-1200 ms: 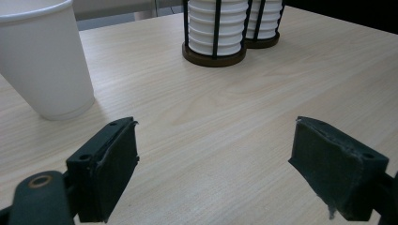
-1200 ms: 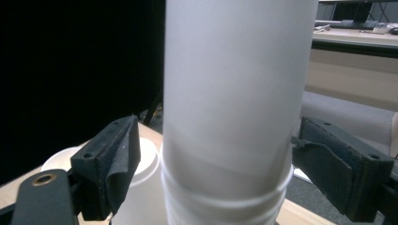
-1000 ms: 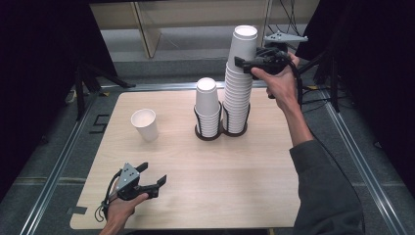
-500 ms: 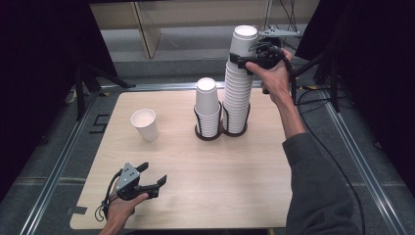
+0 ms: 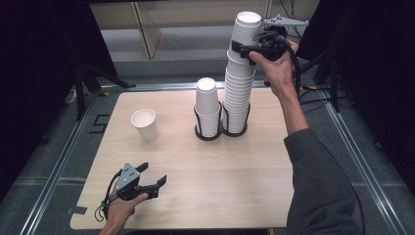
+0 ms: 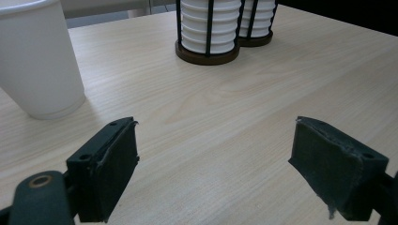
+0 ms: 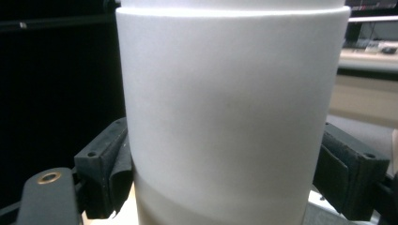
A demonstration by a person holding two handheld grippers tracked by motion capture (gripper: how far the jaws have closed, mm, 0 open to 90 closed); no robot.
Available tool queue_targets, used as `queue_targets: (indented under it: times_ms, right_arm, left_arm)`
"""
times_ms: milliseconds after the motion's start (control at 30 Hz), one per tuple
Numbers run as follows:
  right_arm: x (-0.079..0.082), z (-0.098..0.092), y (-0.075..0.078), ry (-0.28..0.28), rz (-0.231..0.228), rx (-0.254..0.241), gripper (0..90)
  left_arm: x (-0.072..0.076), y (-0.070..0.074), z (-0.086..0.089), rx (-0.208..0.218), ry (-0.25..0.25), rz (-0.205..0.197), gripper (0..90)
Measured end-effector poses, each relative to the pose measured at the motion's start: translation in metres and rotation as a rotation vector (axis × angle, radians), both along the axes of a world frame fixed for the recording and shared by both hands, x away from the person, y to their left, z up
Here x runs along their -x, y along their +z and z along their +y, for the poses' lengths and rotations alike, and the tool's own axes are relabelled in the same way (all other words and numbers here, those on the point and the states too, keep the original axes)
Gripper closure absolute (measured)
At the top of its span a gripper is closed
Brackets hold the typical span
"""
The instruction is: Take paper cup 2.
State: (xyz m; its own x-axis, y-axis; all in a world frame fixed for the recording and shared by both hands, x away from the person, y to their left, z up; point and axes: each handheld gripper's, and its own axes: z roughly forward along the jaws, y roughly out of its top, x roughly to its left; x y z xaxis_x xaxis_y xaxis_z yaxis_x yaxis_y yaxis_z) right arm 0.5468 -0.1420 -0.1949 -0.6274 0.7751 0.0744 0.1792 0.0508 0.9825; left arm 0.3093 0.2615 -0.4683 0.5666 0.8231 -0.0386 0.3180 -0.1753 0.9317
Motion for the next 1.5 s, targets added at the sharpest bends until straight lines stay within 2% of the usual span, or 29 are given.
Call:
queue_targets:
  times_ms: [133, 200, 333, 367, 400, 500, 633, 700, 767, 800, 867, 967, 1000, 1033, 1100, 1133, 1167, 1200, 1233, 1267, 1300, 1333, 1367, 1400, 1433, 1467, 1500]
  right_arm:
    - [0.003, 0.001, 0.011, -0.007, -0.017, -0.020, 17.1]
    - [0.005, 0.000, 0.021, -0.015, -0.053, -0.027, 17.1]
    - [0.007, -0.001, 0.031, -0.024, -0.066, -0.035, 17.1]
    - [0.008, -0.002, 0.034, -0.029, -0.077, -0.039, 17.1]
    - [0.010, -0.003, 0.037, -0.025, -0.076, -0.056, 17.1]
    - [0.017, -0.010, 0.048, -0.030, -0.111, -0.066, 17.1]
    - [0.024, -0.018, 0.054, -0.037, -0.123, -0.081, 17.1]
    - [0.031, -0.028, 0.056, -0.043, -0.135, -0.073, 17.1]
    - [0.035, -0.032, 0.056, -0.043, -0.130, -0.077, 17.1]
    - [0.040, -0.039, 0.054, -0.051, -0.135, -0.058, 17.1]
    - [0.044, -0.042, 0.053, -0.053, -0.126, -0.067, 17.1]
    - [0.059, -0.059, 0.043, -0.054, -0.117, -0.068, 17.1]
    - [0.059, -0.059, 0.043, -0.054, -0.117, -0.068, 17.1]
    - [0.067, -0.067, 0.034, -0.056, -0.107, -0.059, 17.1]
    - [0.072, -0.071, 0.029, -0.060, -0.094, -0.047, 17.1]
    - [0.080, -0.078, 0.017, -0.063, -0.094, -0.031, 17.1]
    - [0.080, -0.078, 0.017, -0.063, -0.094, -0.031, 17.1]
    - [0.089, -0.083, 0.004, -0.065, -0.087, -0.026, 17.1]
    - [0.094, -0.085, -0.002, -0.061, -0.079, -0.027, 17.1]
    - [0.094, -0.085, -0.002, -0.061, -0.079, -0.027, 17.1]
    - [0.097, -0.088, -0.009, -0.061, -0.077, -0.024, 17.1]
    - [0.104, -0.091, -0.023, -0.057, -0.055, -0.030, 17.1]
    - [0.107, -0.091, -0.030, -0.052, -0.047, -0.031, 17.1]
    - [0.107, -0.091, -0.030, -0.052, -0.047, -0.031, 17.1]
    - [0.109, -0.091, -0.038, -0.050, -0.042, -0.027, 17.1]
    - [0.113, -0.090, -0.051, -0.044, -0.020, -0.021, 17.1]
    - [0.115, -0.089, -0.058, -0.039, -0.020, -0.012, 17.1]
  left_arm:
    - [0.000, 0.000, 0.000, -0.006, -0.002, 0.002, 14.3]
    - [0.001, 0.000, 0.001, -0.004, 0.000, 0.002, 14.3]
    - [0.000, 0.000, 0.001, 0.002, -0.003, -0.002, 14.3]
    - [-0.001, -0.001, 0.000, 0.013, -0.011, -0.012, 14.3]
    - [-0.001, -0.001, 0.001, 0.008, -0.012, -0.012, 14.3]
    - [-0.001, -0.001, 0.001, 0.008, -0.015, -0.015, 14.3]
    - [0.001, 0.000, 0.000, 0.000, -0.005, 0.001, 14.3]
    - [0.000, 0.000, 0.000, 0.000, -0.010, -0.003, 14.3]
    - [0.001, 0.000, 0.000, -0.008, -0.004, 0.004, 14.3]
    - [0.001, 0.000, 0.000, -0.011, -0.005, 0.004, 14.3]
    - [0.001, 0.000, 0.000, -0.011, -0.006, 0.005, 14.3]
    - [0.000, -0.001, -0.001, 0.003, -0.011, -0.004, 14.3]
    - [0.000, -0.001, -0.002, 0.009, -0.019, -0.012, 14.3]
    - [0.002, 0.000, -0.001, -0.011, -0.007, 0.007, 14.3]
    - [0.002, 0.000, -0.002, -0.012, -0.008, 0.007, 14.3]
    - [0.002, 0.000, -0.002, -0.010, -0.008, 0.007, 14.3]
    - [0.002, 0.000, -0.002, -0.012, -0.010, 0.006, 14.3]
    - [0.001, 0.000, -0.002, -0.010, -0.012, 0.004, 14.3]
    - [-0.001, -0.001, -0.003, 0.001, -0.023, -0.011, 14.3]
    - [-0.001, -0.001, -0.003, 0.001, -0.023, -0.011, 14.3]
    - [-0.001, -0.001, -0.003, -0.002, -0.019, -0.006, 14.3]
    - [0.000, 0.000, -0.003, -0.013, -0.015, 0.004, 14.3]
    - [-0.001, -0.001, -0.004, -0.007, -0.019, -0.001, 14.3]
    - [-0.001, -0.001, -0.004, -0.007, -0.019, -0.001, 14.3]
    - [-0.002, -0.002, -0.005, 0.002, -0.028, -0.012, 14.3]
    - [-0.003, -0.002, -0.006, 0.005, -0.033, -0.015, 14.3]
    - [-0.003, -0.002, -0.007, 0.004, -0.030, -0.012, 14.3]
